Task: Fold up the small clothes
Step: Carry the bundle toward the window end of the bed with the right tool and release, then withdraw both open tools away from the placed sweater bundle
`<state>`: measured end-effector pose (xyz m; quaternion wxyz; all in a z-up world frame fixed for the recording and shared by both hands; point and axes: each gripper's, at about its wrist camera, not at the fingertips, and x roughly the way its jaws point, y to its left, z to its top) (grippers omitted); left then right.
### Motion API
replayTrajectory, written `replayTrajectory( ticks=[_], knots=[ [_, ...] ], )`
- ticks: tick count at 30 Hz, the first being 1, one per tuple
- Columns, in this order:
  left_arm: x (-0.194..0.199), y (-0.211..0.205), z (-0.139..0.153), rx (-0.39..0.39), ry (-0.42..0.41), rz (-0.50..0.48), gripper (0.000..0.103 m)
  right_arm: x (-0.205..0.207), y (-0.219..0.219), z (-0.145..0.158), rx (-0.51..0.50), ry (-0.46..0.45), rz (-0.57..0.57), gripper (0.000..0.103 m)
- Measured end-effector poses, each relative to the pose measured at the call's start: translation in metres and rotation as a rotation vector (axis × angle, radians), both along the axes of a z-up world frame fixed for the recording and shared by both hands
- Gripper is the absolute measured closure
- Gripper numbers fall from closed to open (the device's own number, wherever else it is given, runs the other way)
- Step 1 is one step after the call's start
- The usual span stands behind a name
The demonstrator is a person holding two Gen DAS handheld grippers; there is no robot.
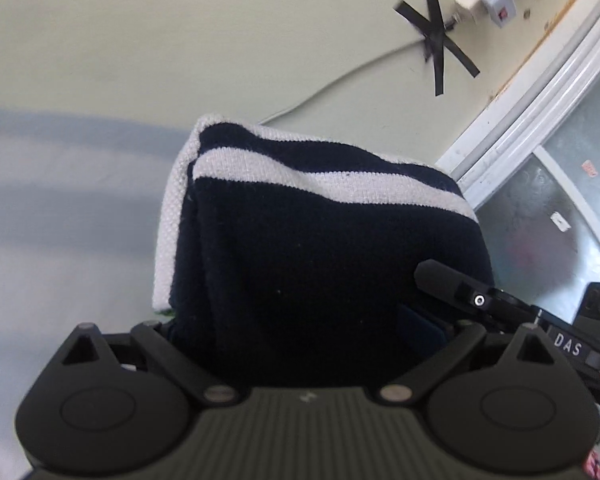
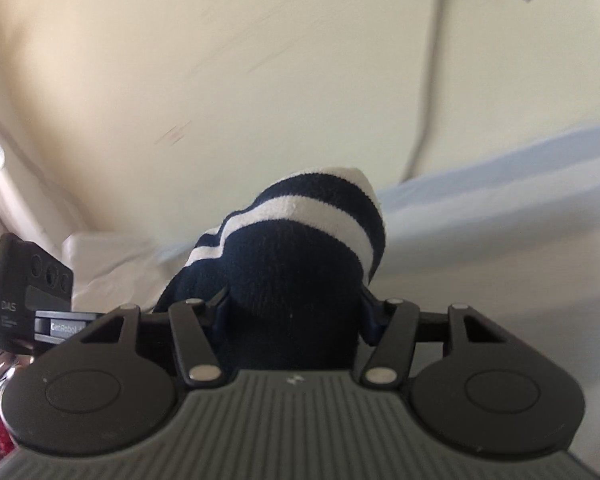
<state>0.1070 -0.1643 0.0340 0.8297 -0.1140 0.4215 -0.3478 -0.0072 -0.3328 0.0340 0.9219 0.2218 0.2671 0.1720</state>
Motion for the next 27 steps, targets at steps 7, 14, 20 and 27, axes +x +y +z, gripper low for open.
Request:
replayTrajectory(
  ticks=[7,14,20,27],
  knots=[
    [0.06,-0.136,-0.017,0.164,-0.055,0.074,0.004,0.067,-0.121,-0.018,-0.098,-0.01,-0.358,0.042],
    [0.036,-0.148,-0.036,0.222,-0.158,0.106,0.0,0.08,-0.178,-0.056,0.026,0.07,-0.514,0.018],
    [-0.002,-0.117,-0.038,0.296,-0.19,0.147,0.0,0.04,-0.161,-0.05,0.009,0.062,-0.58,0.017],
    [-0.067,-0.078,-0.036,0.378,-0.259,0.176,0.0,-0.021,-0.123,-0.045,0.043,0.053,-0.576,0.015]
  ],
)
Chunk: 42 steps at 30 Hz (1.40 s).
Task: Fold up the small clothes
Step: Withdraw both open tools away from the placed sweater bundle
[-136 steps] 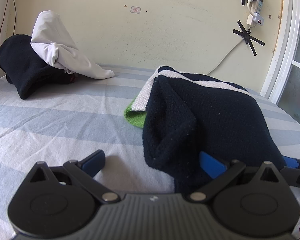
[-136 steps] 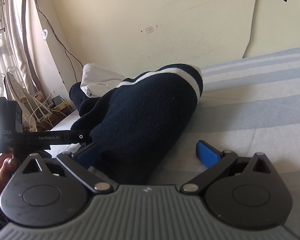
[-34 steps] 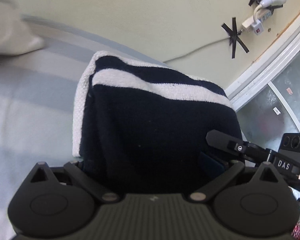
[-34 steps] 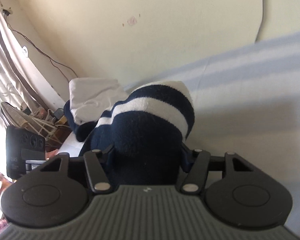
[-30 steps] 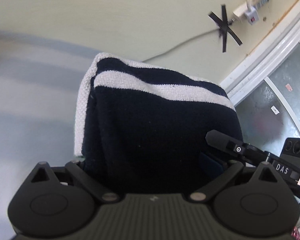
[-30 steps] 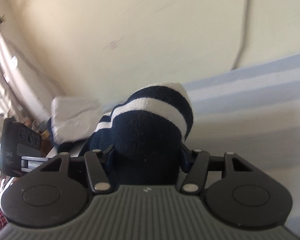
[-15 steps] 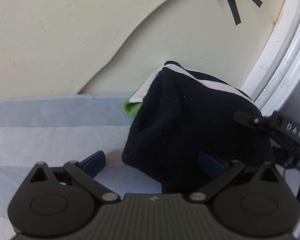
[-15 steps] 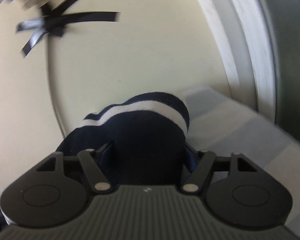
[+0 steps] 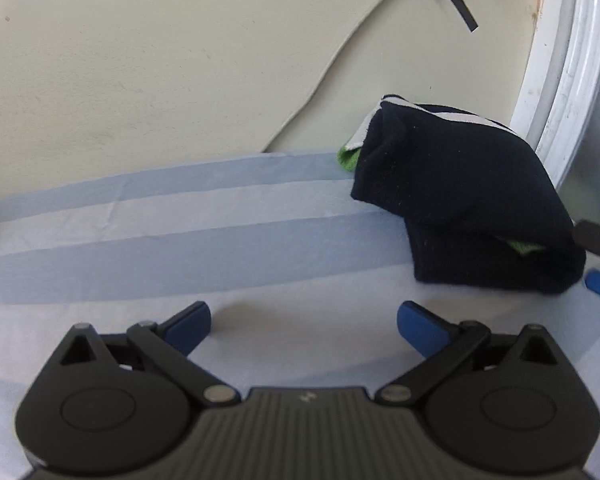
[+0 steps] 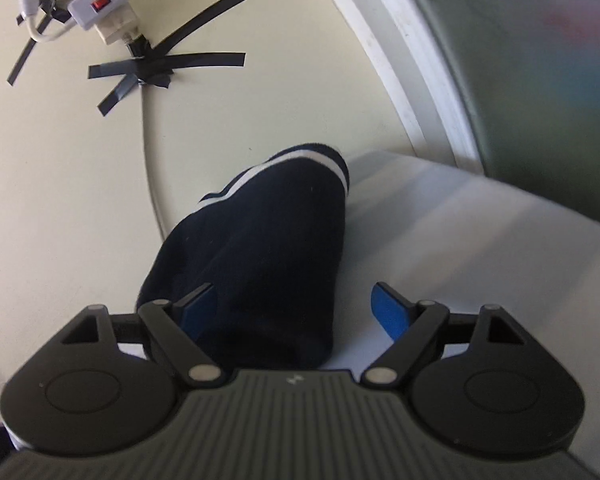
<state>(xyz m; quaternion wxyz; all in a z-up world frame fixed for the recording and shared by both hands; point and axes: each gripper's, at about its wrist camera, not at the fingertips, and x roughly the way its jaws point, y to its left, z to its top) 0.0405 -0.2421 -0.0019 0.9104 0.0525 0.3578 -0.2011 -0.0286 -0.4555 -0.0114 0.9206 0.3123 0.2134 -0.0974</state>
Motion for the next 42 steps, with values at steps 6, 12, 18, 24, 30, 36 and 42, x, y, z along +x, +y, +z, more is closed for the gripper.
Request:
replayTrajectory(
  ticks=[6,12,18,24,30,36,42],
  knots=[
    [-0.035,0.028,-0.002,0.071,-0.018,-0.004,0.0,-0.041,0.046,-0.003,-0.015,0.014,-0.011,0.012],
    [-0.049,0.053,0.002,0.075,-0.03,0.017,0.0,-0.068,0.083,-0.002,-0.059,-0.01,-0.006,0.012],
    [-0.057,0.065,0.003,0.078,-0.033,0.053,0.0,-0.081,0.11,-0.002,-0.125,-0.014,0.018,0.012],
    [-0.074,0.084,0.015,-0.019,-0.178,0.106,0.0,-0.087,0.127,-0.001,-0.213,-0.028,0.021,0.009],
    [-0.094,0.1,0.024,-0.091,-0.35,0.18,0.0,-0.09,0.122,-0.003,-0.186,-0.055,0.007,0.008],
    [-0.095,0.107,0.024,-0.121,-0.355,0.194,0.0,-0.089,0.122,-0.003,-0.174,-0.057,0.016,0.008],
    [-0.097,0.099,0.022,-0.063,-0.35,0.171,0.0,-0.088,0.121,-0.005,-0.157,-0.053,0.014,0.007]
  ],
)
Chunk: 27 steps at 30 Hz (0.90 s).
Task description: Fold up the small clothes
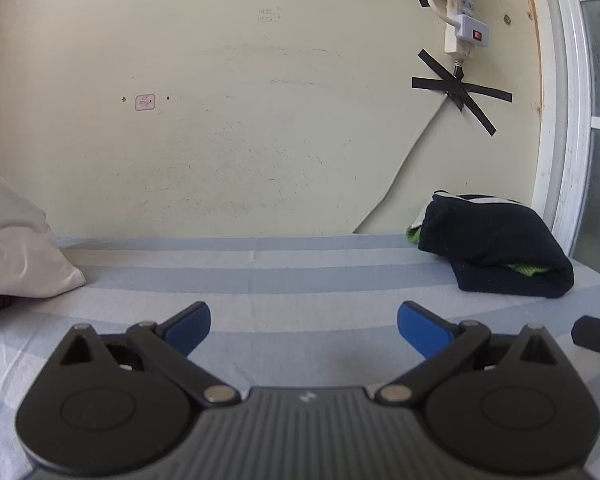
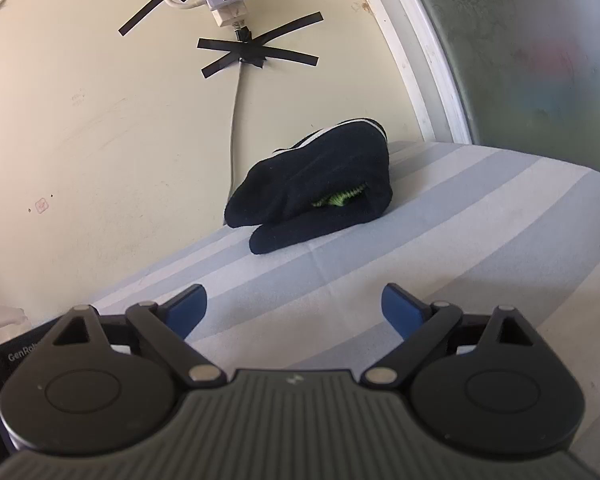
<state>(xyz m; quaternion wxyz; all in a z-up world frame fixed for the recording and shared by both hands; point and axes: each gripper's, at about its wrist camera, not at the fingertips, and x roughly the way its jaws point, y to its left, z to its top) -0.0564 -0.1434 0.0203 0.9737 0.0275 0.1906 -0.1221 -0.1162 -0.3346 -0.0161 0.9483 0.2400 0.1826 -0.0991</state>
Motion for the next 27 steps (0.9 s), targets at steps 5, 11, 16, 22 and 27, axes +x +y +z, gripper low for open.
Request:
replayTrajectory(
  ticks=[5,11,16,22,27],
  knots=[
    [-0.001,0.0,0.001,0.004,0.017,-0.031,0.0,0.003,0.0,-0.001,0.005,0.01,0.011,0.006],
    [0.006,0.006,0.001,-0.023,0.072,-0.056,0.0,0.004,-0.001,-0.002,0.017,0.017,0.024,0.006],
    [0.007,0.007,-0.001,-0.034,0.091,-0.067,0.0,0.003,-0.002,-0.002,0.028,0.01,0.017,0.006],
    [0.004,0.003,-0.002,0.008,0.081,-0.047,0.0,0.002,-0.002,-0.002,0.032,0.004,0.014,0.006],
    [-0.001,-0.006,-0.001,0.07,0.051,-0.023,0.0,0.002,-0.002,-0.002,0.032,0.007,0.012,0.006]
  ],
)
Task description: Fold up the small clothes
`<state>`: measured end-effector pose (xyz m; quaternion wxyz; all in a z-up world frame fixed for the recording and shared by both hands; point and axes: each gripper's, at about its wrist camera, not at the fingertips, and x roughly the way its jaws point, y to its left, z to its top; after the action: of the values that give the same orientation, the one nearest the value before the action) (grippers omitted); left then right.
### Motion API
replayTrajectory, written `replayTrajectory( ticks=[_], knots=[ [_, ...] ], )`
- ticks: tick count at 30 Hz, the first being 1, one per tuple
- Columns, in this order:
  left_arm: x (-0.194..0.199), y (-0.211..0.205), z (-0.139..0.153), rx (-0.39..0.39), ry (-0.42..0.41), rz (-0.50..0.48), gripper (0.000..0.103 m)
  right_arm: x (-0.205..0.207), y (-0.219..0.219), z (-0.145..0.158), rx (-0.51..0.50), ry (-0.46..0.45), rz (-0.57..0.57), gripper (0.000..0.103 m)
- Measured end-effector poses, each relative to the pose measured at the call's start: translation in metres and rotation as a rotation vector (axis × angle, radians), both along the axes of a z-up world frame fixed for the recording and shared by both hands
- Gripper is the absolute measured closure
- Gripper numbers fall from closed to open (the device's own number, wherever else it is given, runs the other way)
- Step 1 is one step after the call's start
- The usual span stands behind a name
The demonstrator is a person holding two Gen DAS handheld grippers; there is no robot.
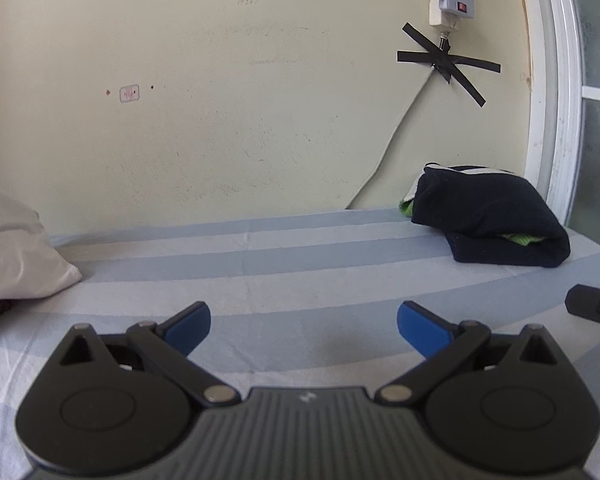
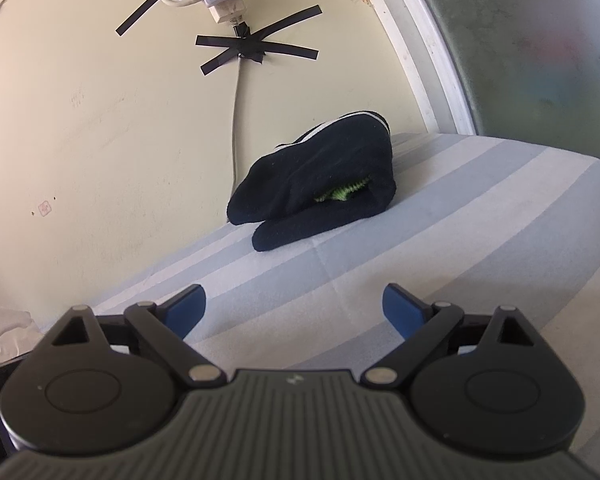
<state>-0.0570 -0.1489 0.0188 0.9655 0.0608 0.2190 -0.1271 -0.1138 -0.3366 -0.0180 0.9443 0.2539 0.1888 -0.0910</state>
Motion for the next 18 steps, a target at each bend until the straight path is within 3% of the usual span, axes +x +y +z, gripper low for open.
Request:
replayTrajectory(
  ticks=[18],
  knots=[
    [0.0006,-0.0039,-0.0022,0.03,0.038,-0.023,0.0,-0.0005,0.0,-0.0004,0.003,-0.001,-0.011,0.005]
  ],
)
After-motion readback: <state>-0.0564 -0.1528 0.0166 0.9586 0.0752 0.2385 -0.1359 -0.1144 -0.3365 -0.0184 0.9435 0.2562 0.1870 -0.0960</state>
